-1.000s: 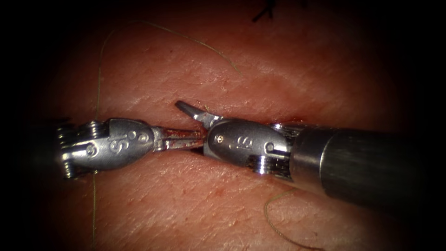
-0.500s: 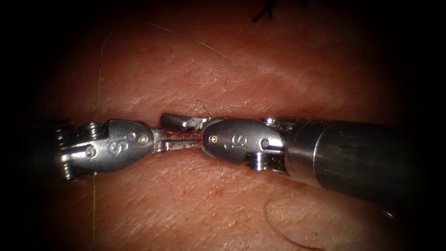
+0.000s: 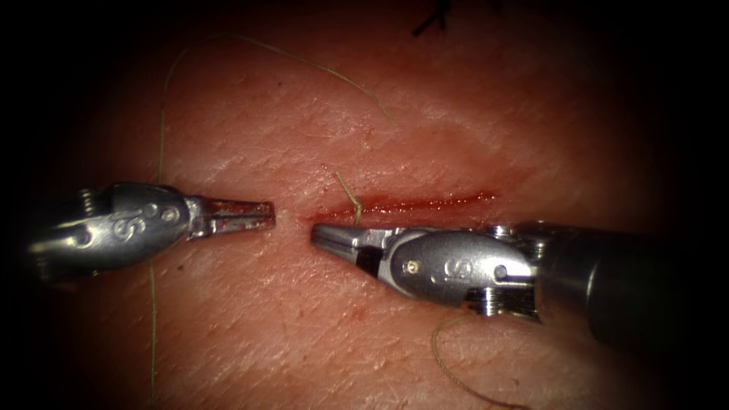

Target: Wound Closure

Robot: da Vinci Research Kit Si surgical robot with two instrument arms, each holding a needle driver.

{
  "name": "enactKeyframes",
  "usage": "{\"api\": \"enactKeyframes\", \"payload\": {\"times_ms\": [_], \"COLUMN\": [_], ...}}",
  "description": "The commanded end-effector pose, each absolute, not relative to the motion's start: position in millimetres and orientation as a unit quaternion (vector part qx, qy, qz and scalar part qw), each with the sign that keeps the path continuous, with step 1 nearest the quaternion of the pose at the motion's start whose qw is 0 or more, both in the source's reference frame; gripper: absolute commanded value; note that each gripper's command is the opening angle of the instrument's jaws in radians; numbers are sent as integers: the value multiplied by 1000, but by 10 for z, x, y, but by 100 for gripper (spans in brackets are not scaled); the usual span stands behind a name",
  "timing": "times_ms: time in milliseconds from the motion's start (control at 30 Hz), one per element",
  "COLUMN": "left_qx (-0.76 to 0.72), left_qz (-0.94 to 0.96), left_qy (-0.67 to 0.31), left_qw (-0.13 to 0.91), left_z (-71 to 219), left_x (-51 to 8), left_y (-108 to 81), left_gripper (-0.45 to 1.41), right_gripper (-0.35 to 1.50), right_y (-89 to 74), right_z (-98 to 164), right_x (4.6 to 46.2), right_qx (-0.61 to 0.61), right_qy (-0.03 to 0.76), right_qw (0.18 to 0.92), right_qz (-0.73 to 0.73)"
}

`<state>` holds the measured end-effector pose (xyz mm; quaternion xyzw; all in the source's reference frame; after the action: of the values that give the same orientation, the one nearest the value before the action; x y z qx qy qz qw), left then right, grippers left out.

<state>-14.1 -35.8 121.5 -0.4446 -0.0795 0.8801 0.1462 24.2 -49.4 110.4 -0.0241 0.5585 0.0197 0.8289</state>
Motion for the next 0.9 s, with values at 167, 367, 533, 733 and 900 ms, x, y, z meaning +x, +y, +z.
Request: {"api": "enactKeyframes", "payload": {"times_ms": [167, 367, 533, 733, 900], "left_qx": [-432, -418, -407, -410, -413], "left_qz": [884, 889, 891, 884, 874], "left_qy": [-57, -35, -19, -3, -4], "left_qw": [169, 186, 202, 226, 256], "left_z": [1225, 1235, 1258, 1314, 1357], "left_x": [-83, -32, 7, 12, 7], "left_y": [-355, -348, -343, -352, -357], "left_gripper": [-45, -45, -45, -45, 42], "right_gripper": [71, 114, 120, 120, 118], "right_y": [-523, -501, -485, -475, -467], "right_z": [1064, 1044, 1040, 1036, 1031], "right_x": [168, 145, 143, 143, 142], "right_qx": [-17, -46, -55, -61, -64], "right_qy": [559, 561, 560, 559, 558], "right_qw": [828, 821, 818, 816, 815], "right_qz": [54, 100, 123, 134, 142]}}
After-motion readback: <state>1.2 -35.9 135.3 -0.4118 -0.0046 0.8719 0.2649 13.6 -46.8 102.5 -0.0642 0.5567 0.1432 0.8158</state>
